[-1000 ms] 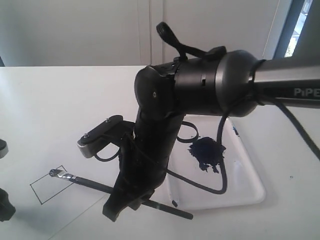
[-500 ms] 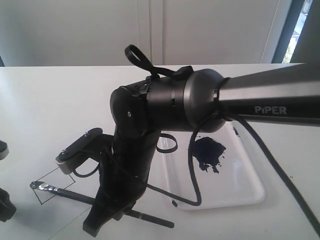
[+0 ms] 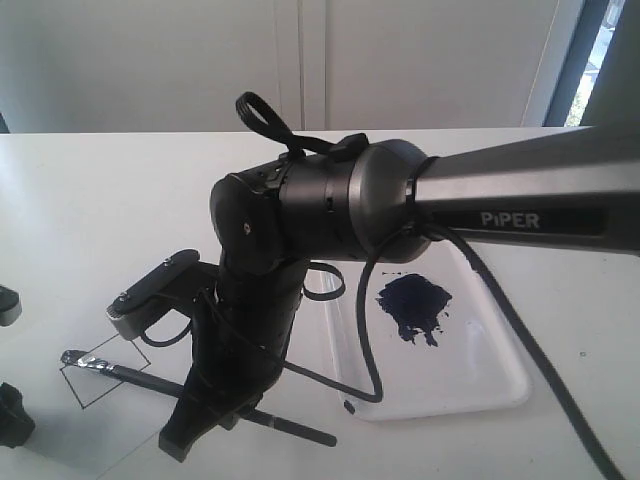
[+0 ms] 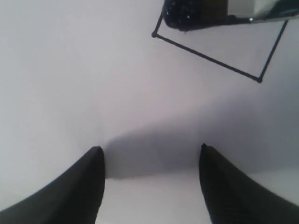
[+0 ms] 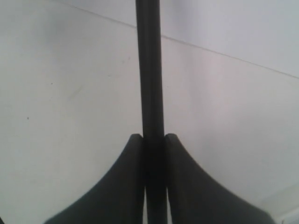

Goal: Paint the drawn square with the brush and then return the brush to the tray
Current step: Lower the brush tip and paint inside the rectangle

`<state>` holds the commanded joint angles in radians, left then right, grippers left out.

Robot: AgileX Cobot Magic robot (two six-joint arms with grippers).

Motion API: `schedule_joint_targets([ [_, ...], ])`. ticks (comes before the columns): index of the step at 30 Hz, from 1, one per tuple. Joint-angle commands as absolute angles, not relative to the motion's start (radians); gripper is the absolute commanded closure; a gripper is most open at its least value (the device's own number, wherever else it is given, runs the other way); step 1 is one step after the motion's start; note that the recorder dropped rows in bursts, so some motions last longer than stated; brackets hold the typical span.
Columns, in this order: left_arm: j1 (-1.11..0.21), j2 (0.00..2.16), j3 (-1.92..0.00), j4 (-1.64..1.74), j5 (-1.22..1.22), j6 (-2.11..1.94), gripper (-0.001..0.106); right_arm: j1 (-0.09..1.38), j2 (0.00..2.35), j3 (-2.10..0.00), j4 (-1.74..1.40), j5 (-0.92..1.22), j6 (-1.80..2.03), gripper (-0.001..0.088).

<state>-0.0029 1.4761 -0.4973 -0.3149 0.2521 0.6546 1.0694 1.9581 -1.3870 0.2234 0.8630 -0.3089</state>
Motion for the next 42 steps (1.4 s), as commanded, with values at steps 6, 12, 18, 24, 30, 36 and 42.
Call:
schedule_joint_targets([
  [6,-0.003,1.476,-0.497,-0.315,0.252,0.655,0.043,1.069,1.958,-1.387,0.223,0.859,-0.309,0.0868],
  [12,-0.003,1.476,-0.497,-0.315,0.252,0.655,0.043,1.087,1.964,-1.387,0.208,0.851,-0.309,0.0868],
  [18,-0.003,1.476,-0.497,-0.315,0.250,0.655,0.043,1.098,1.997,-1.388,0.197,0.850,-0.307,0.0868],
  [24,-0.003,1.476,-0.497,-0.315,0.249,0.655,0.043,1.098,2.001,-1.388,0.184,0.843,-0.285,0.0868],
  [30,-0.003,1.476,-0.497,-0.315,0.247,0.655,0.043,1.098,2.001,-1.388,0.174,0.845,-0.257,0.0868],
  [36,-0.003,1.476,-0.497,-0.315,0.243,0.655,0.043,1.098,2.001,-1.388,0.119,0.869,-0.193,0.0868],
  [42,-0.003,1.476,-0.497,-0.322,0.239,0.655,0.043,1.098,2.001,-1.388,0.058,0.891,-0.127,0.0868],
])
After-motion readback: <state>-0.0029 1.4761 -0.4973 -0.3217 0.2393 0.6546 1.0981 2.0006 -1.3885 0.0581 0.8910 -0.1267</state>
